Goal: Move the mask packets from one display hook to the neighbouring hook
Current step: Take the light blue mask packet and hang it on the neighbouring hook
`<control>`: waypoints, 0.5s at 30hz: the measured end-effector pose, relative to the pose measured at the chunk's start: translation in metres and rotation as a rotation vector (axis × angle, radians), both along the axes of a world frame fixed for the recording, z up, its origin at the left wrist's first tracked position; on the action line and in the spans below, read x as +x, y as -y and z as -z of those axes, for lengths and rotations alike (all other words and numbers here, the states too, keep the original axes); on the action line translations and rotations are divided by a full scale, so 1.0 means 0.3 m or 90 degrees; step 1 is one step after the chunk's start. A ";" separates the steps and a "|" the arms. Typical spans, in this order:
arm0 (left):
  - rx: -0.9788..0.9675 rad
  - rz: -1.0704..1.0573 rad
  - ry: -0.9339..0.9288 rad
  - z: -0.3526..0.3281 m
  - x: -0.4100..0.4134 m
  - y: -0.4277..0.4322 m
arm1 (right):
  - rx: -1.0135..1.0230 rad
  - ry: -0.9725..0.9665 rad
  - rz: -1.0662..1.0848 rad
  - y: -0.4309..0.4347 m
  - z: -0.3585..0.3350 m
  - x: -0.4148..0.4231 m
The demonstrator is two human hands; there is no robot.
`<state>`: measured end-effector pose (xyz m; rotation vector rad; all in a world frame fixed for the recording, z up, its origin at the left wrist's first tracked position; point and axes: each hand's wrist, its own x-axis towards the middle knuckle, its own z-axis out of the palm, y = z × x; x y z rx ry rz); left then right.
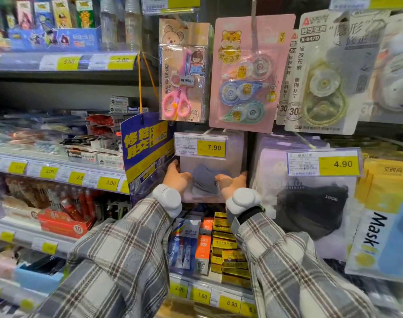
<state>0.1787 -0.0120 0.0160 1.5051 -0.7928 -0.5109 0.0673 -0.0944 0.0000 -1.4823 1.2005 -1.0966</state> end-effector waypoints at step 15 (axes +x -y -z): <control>0.025 -0.033 0.094 0.008 -0.036 -0.020 | 0.022 -0.046 0.009 -0.062 -0.017 -0.029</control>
